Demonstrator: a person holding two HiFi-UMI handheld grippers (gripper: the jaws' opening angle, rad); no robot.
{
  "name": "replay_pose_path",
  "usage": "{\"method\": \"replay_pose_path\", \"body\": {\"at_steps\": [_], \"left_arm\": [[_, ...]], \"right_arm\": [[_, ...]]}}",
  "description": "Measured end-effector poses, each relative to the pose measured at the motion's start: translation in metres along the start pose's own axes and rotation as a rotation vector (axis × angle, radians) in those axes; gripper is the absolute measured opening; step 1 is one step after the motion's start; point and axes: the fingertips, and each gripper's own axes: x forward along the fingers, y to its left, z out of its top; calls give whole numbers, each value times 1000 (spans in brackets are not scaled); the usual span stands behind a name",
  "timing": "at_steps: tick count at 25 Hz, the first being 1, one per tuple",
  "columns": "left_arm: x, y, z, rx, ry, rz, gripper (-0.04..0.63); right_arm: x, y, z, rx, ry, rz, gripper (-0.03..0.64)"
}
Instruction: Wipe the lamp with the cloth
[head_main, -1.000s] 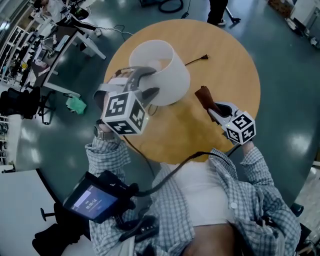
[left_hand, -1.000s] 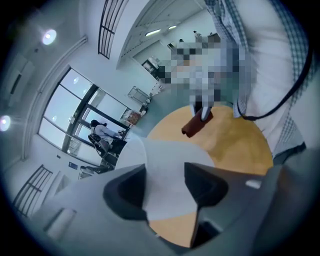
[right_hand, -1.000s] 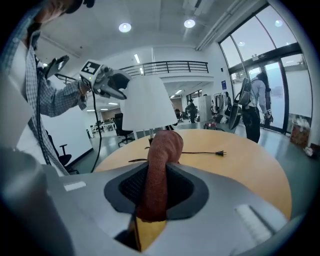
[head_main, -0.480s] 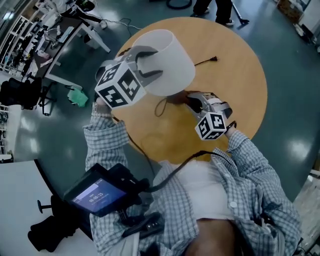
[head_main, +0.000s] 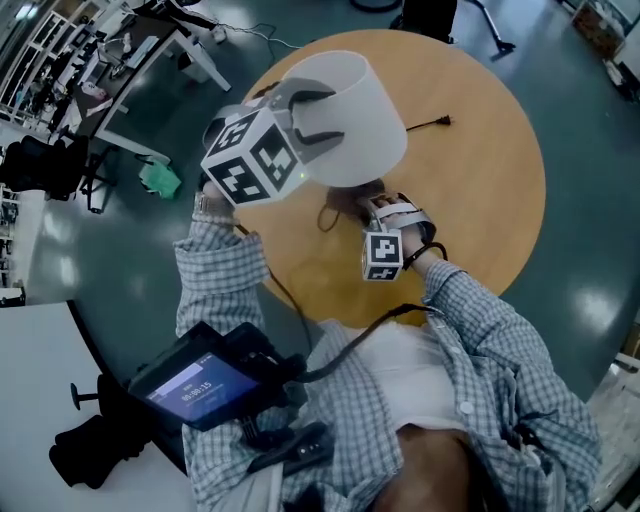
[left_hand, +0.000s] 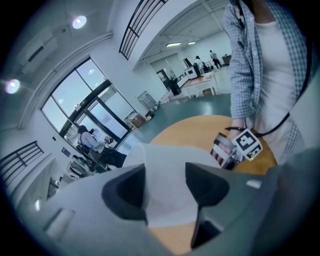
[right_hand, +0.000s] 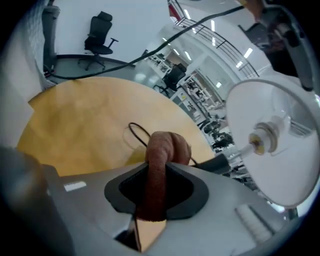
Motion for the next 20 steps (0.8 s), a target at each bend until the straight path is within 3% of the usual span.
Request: {"method": "replay_pose_path", "body": {"at_steps": [3,5,7,13,15,17,20], "left_arm": [[2,-3,-1,0,0,-3,246],[3,-4,-1,5,-1,-5,245],[3,-3,-1,4,-2,-5,247],[0,3,-2,-18,-5,-1,247],[0,5,-4,-32,-10,3,247],[-1,6,-6,-46,-19,9,247],[-2,9,-6,-63,-19,17,249]], "right_arm": [[10,38,2,-55,12,91,86],[9,38,1,-26,-4,80,86],[0,16,0,28,-32,12,86],[-61,-93,1,207,-141,-305,86],[-70,-111,-4,247,-153,-355,84],[-63,-110,-12,254,-143,-339,84],[-40,-83,-31,250,-101,-236,84]]}}
